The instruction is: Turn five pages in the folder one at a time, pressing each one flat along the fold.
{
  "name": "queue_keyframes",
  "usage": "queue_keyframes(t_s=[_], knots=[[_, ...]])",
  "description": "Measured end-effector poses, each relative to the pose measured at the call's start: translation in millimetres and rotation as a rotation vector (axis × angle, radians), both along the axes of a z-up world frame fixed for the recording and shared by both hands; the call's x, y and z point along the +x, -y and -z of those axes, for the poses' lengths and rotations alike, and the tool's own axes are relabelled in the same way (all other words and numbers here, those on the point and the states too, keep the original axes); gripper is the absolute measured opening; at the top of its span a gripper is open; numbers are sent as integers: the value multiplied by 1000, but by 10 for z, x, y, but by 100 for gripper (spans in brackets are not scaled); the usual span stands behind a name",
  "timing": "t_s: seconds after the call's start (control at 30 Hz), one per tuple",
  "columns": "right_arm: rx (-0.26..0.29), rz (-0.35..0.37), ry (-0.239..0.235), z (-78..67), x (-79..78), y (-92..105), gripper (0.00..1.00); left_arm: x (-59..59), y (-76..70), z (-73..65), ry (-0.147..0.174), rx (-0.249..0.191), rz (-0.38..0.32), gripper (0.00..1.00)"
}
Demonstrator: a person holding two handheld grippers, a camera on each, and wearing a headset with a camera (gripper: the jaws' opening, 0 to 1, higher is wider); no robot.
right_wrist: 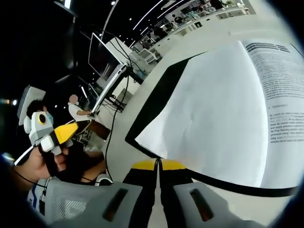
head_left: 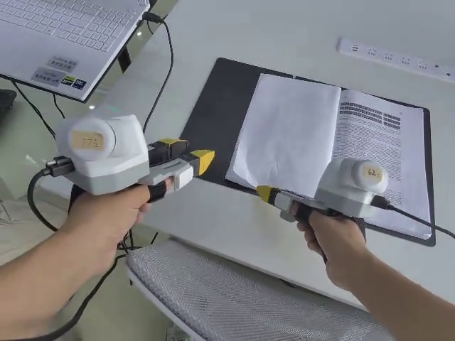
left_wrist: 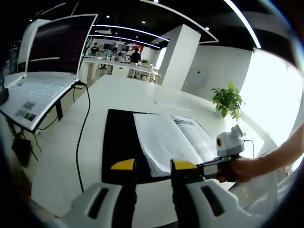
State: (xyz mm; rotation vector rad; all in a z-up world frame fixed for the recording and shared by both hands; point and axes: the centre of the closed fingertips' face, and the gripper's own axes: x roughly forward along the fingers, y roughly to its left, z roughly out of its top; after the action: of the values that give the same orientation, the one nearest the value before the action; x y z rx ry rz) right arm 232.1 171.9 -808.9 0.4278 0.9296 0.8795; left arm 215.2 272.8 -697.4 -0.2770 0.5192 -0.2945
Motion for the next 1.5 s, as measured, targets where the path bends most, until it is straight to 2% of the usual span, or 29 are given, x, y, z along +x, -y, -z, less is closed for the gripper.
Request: queue_keyframes(t_s=[0.2,0.27,0.33,0.4,0.47,0.53,0.57,0.63,0.67,0.73,0.8,0.97,1.07,1.1,1.27,1.43,1.5], knots=[[31,14,-10,-82,-27,-42,0,1,24,80,-15,8,12,27],[80,34,-18,-198,-15,-62,0,4,50,131,-24,14,29,26],[142,71,-5,-383,32,-43,0,22,78,192,-31,33,52,25],[157,102,20,-519,87,48,0,51,152,251,-39,43,106,18],[190,148,40,-684,166,152,0,118,233,307,-31,67,166,14],[194,173,69,-832,212,258,1,202,329,385,-40,77,211,17],[202,195,88,-877,258,319,1,240,370,414,-35,85,234,17],[192,221,104,-911,325,475,0,317,471,494,-26,114,293,12],[187,246,130,-924,396,572,0,362,530,537,-25,111,305,8],[179,265,126,-903,452,690,0,410,623,591,-19,103,333,0],[169,282,128,-860,518,807,1,467,695,665,-11,116,349,0],[141,291,125,-732,647,997,1,510,815,883,-49,135,372,0],[124,271,115,-640,696,1024,0,494,831,982,-65,143,371,0],[135,251,112,-621,703,1004,0,488,832,1002,-70,139,368,0],[125,221,86,-493,788,971,0,453,768,1119,-92,143,344,0],[138,202,76,-433,888,919,0,457,772,1120,-90,135,338,0],[145,200,58,-404,923,900,0,457,773,1123,-89,133,333,0]])
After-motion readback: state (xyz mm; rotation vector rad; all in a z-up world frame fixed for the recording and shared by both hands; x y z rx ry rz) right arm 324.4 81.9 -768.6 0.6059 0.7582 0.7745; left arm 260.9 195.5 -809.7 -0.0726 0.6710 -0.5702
